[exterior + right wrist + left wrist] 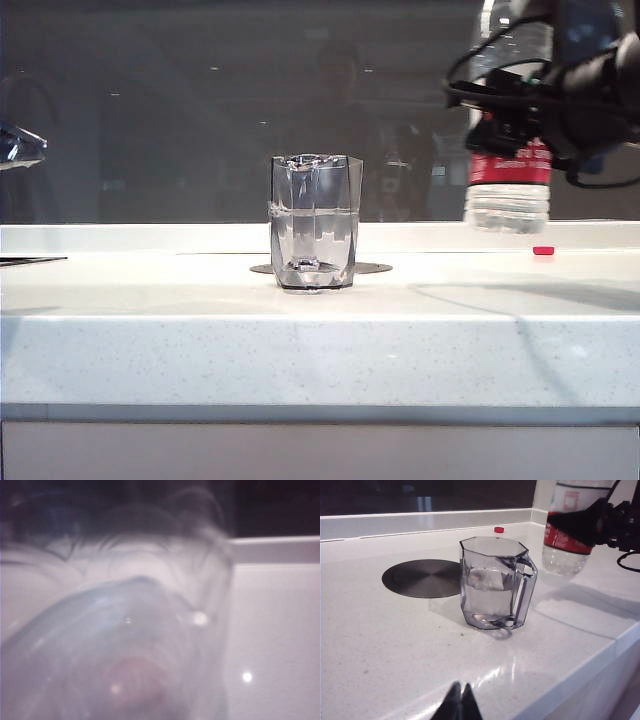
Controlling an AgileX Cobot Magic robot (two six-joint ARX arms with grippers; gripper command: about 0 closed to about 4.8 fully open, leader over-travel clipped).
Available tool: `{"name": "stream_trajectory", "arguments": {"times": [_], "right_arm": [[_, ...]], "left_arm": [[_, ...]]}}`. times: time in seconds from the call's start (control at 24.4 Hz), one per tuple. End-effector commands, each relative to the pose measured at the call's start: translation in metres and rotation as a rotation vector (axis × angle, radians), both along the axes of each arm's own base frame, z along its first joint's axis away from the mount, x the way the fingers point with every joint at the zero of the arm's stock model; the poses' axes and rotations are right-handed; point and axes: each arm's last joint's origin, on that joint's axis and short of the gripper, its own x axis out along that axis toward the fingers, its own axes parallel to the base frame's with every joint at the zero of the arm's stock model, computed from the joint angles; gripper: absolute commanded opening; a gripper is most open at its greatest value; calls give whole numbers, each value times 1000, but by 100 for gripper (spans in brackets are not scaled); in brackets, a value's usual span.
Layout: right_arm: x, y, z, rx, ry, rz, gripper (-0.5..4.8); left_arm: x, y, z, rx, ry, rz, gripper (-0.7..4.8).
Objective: Pick up the mineral water bottle on the table and pour water into the mug until it's half full.
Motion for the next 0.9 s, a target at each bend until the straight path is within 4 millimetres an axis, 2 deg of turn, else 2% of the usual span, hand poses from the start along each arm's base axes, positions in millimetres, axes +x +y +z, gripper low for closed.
{"name": "stream_trajectory", "arguments": {"times": [0.04, 0.2, 0.25, 0.33, 0.57, 0.61, 0.66, 0.74, 0.78, 0.9], "right_arm": [[3, -2, -6, 62, -91, -9, 186], [10, 3, -22, 77, -120, 13, 194], [12, 4, -27, 93, -118, 14, 219], [13, 4, -33, 84, -97, 13, 225], [14, 6, -42, 63, -57, 38, 243], [14, 5, -43, 61, -52, 39, 261], [14, 5, -43, 61, -52, 39, 301], [13, 5, -44, 60, -49, 42, 421], [12, 5, -45, 59, -47, 42, 453], [9, 3, -47, 59, -46, 42, 454]], "left_arm": [[0, 0, 2, -8, -13, -3, -4], [0, 0, 2, -8, -13, 0, -4], [0, 0, 2, -8, -13, -1, -4], [0, 0, 2, -8, -13, -1, -4], [0, 0, 2, -8, -13, -1, -4], [0, 0, 2, -8, -13, -1, -4], [0, 0, 2, -8, -13, -1, -4], [0, 0, 2, -8, -12, -1, -4], [0, 0, 2, -8, -13, -1, -4], [0, 0, 2, -8, -13, -1, -4]]}}
